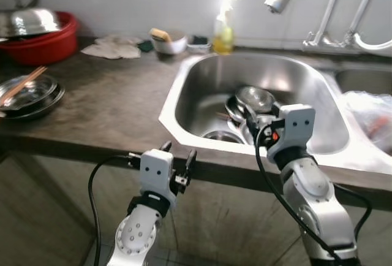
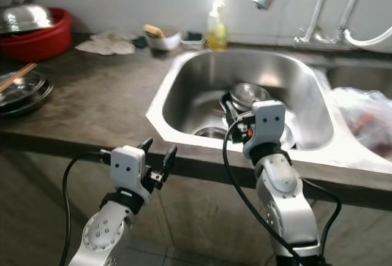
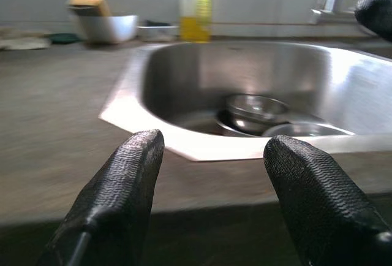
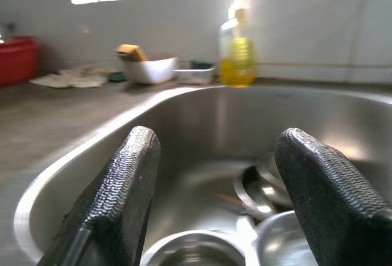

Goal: Kitchen organization

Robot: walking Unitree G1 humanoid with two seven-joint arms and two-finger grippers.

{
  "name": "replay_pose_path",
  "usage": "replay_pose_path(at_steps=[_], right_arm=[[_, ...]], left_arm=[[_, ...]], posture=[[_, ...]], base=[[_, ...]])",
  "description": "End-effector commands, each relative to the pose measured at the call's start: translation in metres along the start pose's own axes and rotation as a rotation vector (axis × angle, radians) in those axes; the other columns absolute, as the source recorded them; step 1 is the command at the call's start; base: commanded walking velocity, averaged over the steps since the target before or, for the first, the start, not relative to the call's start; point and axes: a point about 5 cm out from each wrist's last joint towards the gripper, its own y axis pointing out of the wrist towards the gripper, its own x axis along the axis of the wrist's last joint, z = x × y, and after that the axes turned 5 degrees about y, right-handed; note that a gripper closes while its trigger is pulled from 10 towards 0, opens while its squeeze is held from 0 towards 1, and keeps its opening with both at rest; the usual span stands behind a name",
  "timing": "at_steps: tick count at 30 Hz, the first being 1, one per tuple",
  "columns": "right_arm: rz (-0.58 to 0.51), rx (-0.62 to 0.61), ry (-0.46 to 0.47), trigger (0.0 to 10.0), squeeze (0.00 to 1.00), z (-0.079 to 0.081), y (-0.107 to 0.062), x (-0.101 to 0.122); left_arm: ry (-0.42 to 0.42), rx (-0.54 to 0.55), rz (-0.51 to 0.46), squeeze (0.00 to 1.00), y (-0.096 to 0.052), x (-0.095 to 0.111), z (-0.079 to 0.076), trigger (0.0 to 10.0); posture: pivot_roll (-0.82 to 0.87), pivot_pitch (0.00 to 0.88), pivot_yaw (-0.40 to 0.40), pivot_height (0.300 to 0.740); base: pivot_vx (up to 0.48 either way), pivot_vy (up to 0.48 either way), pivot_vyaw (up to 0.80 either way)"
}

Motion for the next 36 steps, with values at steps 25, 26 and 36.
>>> replay_pose_path(at_steps=[25,26,36], right_arm=[[0.041,0.021,0.063,10.0,0.0,0.02,-0.002,-0.005],[0.04,0.022,0.062,10.0,0.0,0.02,-0.002,-0.005],[0.038,0.049,0.023,10.0,0.0,0.022,0.0,-0.004]], left_arm=[[-0.011,0.001,0.03,0.0,-0.007,-0.008,-0.001,10.0],[-0.011,0.002,0.03,0.0,-0.007,-0.008,-0.001,10.0],[0.055,-0.005,-0.055,0.0,-0.006,-0.002,-0.001,10.0]], posture=[[0.09,0.047,-0.006,0.74],[0.09,0.047,-0.006,0.74],[0.09,0.047,-0.008,0.74]], base=[[0.0,0.353,0.1],[0.0,0.461,0.0],[0.0,0.459,0.4]])
